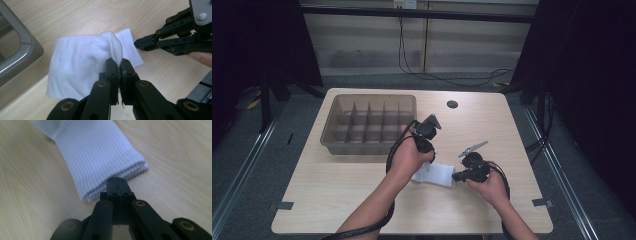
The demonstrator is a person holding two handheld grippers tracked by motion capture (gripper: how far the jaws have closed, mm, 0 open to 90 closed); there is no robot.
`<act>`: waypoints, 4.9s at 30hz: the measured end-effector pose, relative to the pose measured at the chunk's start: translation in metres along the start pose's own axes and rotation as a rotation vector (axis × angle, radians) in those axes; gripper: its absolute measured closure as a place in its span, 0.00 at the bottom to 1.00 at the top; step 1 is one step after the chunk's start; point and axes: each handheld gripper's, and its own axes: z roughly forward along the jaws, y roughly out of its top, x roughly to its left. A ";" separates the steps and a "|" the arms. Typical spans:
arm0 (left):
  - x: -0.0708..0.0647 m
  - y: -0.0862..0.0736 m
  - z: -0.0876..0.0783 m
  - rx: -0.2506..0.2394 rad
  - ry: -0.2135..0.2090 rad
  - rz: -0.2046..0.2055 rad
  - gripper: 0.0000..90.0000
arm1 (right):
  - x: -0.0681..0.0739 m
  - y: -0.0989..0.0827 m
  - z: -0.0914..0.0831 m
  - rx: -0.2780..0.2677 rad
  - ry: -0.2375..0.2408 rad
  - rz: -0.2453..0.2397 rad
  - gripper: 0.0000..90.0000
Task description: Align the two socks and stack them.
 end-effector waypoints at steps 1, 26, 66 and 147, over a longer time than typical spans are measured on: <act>-0.001 0.000 0.000 -0.003 -0.001 -0.002 0.97 | 0.000 0.000 0.000 0.000 0.000 0.000 1.00; -0.026 0.010 0.045 0.027 -0.041 0.039 0.96 | -0.007 -0.009 -0.002 -0.001 -0.005 0.016 1.00; -0.012 -0.002 0.027 -0.075 -0.068 0.009 0.73 | -0.014 -0.003 -0.025 -0.021 -0.072 0.027 0.99; 0.051 -0.055 0.066 0.026 0.108 -0.078 0.74 | 0.028 0.044 0.007 0.052 -0.098 -0.113 1.00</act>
